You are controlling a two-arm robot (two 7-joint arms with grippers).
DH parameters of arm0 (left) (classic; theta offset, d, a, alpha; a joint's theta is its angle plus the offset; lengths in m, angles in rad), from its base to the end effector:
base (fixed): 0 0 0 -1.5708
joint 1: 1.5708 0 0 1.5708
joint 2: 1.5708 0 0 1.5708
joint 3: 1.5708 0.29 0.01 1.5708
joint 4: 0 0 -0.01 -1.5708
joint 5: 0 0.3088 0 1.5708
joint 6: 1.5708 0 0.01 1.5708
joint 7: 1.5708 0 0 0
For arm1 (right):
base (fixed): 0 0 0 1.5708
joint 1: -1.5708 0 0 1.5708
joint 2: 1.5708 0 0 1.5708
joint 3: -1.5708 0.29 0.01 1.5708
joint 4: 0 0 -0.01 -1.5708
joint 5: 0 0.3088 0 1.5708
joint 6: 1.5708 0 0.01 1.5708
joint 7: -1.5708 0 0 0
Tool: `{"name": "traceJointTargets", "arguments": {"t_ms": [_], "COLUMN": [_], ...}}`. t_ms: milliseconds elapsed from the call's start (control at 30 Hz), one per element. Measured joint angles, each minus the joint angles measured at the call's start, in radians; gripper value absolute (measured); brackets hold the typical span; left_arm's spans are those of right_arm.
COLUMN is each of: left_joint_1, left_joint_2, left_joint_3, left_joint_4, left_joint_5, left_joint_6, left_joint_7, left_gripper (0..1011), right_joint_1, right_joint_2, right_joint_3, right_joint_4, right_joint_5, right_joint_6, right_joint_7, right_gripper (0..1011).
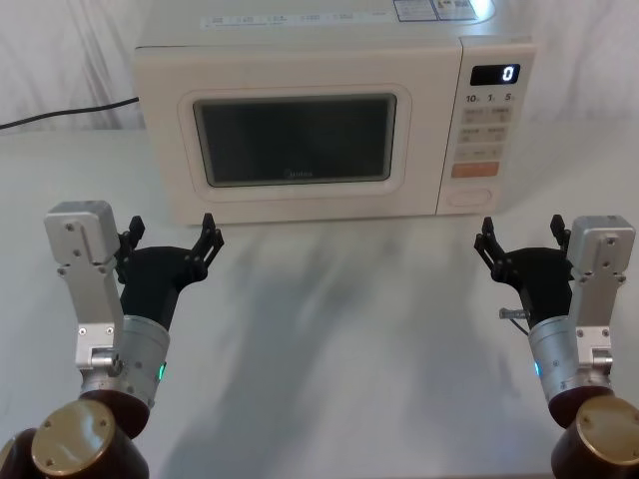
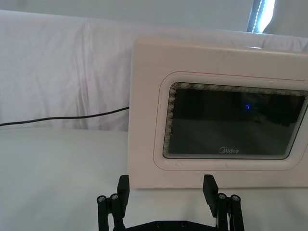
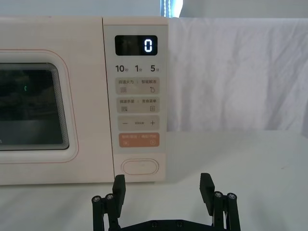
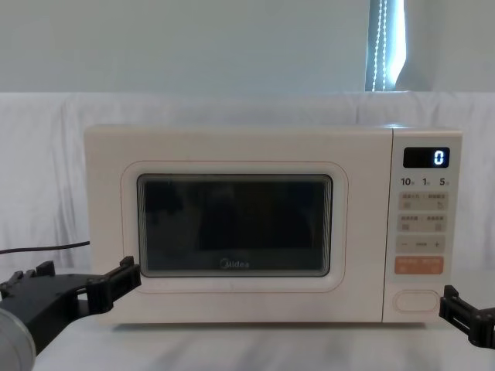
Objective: Press the button to open the microwave door with one hand; close the microwave door with the other hand.
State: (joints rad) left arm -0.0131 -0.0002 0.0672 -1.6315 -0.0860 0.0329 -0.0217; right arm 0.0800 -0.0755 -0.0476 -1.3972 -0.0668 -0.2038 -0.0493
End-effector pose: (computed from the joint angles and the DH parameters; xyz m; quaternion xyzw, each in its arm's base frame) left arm 0.3317 -0.0222 -0.2766 -0.0442 0.0167 0.6725 0.7386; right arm 0.3491 0.0420 -0.3239 0.0441 -0.0363 -0.7024 0.7095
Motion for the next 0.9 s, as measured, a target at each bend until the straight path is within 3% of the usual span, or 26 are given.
{"name": "traceJointTargets", "arguments": {"t_ms": [900], "left_joint_1": [0.0], "left_joint_2": [0.0], "left_joint_3": [0.0], "left_joint_4": [0.0], "left_joint_5": [0.0], "left_joint_6": [0.0], "left_joint_7": [0.0], "left_gripper": [1001], "right_joint_1": [0.0], "right_joint_2": [0.0], "right_joint_3": [0.0], "right_joint_4": [0.0], "right_joint_5": [0.0], "right_joint_6": [0.0], "right_joint_7": [0.0], "right_gripper": [1002]}}
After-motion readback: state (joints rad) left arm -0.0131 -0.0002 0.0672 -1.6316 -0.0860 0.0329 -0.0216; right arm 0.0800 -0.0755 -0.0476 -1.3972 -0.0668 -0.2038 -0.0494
